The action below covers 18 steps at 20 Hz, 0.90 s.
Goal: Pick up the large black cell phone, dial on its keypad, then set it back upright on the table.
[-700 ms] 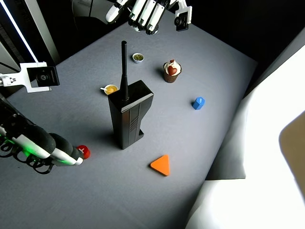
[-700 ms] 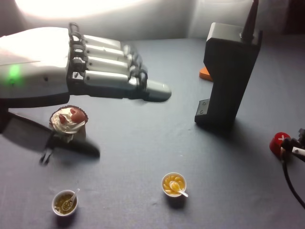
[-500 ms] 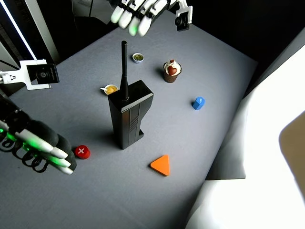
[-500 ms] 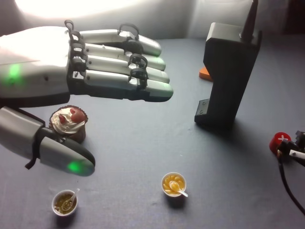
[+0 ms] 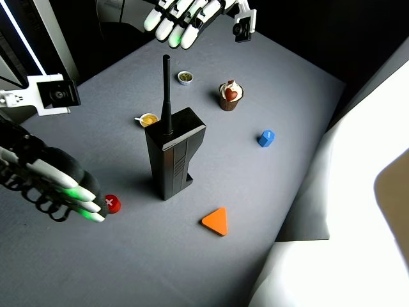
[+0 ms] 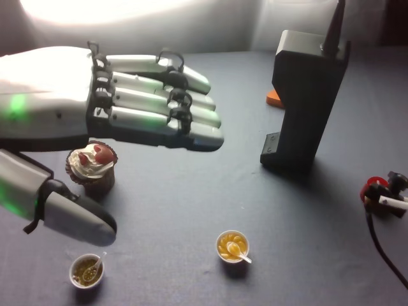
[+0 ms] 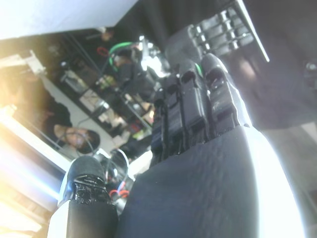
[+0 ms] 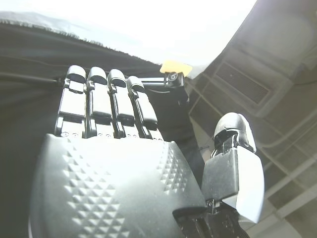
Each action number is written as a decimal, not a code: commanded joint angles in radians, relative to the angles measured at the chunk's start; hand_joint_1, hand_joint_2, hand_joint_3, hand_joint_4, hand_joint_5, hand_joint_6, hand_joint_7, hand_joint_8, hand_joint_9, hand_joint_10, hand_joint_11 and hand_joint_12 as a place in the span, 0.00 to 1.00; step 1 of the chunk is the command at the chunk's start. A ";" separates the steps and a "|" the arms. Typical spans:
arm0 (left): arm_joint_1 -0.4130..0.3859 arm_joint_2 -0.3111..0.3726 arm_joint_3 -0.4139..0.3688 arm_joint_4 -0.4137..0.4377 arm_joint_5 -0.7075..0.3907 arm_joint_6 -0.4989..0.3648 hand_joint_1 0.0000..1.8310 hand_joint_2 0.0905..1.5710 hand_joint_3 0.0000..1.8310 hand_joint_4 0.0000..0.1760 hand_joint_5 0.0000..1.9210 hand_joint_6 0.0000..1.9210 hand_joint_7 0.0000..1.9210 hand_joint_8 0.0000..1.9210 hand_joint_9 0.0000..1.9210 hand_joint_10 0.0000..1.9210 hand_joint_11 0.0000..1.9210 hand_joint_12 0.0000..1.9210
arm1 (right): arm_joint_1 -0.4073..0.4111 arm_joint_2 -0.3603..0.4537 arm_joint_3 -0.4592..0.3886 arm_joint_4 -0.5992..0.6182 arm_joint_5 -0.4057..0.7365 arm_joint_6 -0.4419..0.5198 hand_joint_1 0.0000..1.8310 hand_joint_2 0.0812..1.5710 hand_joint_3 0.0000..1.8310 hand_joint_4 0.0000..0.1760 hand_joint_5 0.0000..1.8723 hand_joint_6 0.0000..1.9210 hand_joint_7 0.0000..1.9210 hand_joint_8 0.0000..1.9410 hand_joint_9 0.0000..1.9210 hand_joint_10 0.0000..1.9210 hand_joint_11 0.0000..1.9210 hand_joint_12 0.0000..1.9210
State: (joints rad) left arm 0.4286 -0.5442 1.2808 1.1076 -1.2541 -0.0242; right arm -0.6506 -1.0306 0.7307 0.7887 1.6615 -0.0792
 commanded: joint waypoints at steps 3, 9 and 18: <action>-0.024 0.004 0.005 -0.082 -0.085 -0.008 0.00 0.72 0.00 0.00 0.12 0.00 0.14 0.00 0.12 0.00 0.00 0.24 | 0.009 -0.012 0.026 -0.040 0.099 0.009 0.00 0.60 0.00 0.00 0.04 0.00 0.03 0.00 0.02 0.00 0.00 0.02; -0.068 -0.002 0.056 -0.062 -0.119 -0.070 0.00 0.72 0.00 0.00 0.12 0.00 0.13 0.00 0.13 0.00 0.00 0.28 | 0.008 -0.066 0.087 -0.010 0.095 0.009 0.02 0.58 0.00 0.00 0.02 0.00 0.01 0.00 0.00 0.00 0.00 0.00; -0.026 -0.034 0.084 -0.161 -0.166 -0.103 0.00 0.72 0.00 0.00 0.12 0.00 0.15 0.00 0.15 0.00 0.00 0.29 | 0.052 -0.132 0.147 -0.010 0.089 0.009 0.10 0.54 0.00 0.00 0.01 0.00 0.00 0.00 0.00 0.00 0.00 0.00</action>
State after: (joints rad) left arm 0.4274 -0.5819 1.3682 1.0321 -1.3457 -0.1253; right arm -0.5995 -1.1755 0.8772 0.8429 1.6485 -0.0795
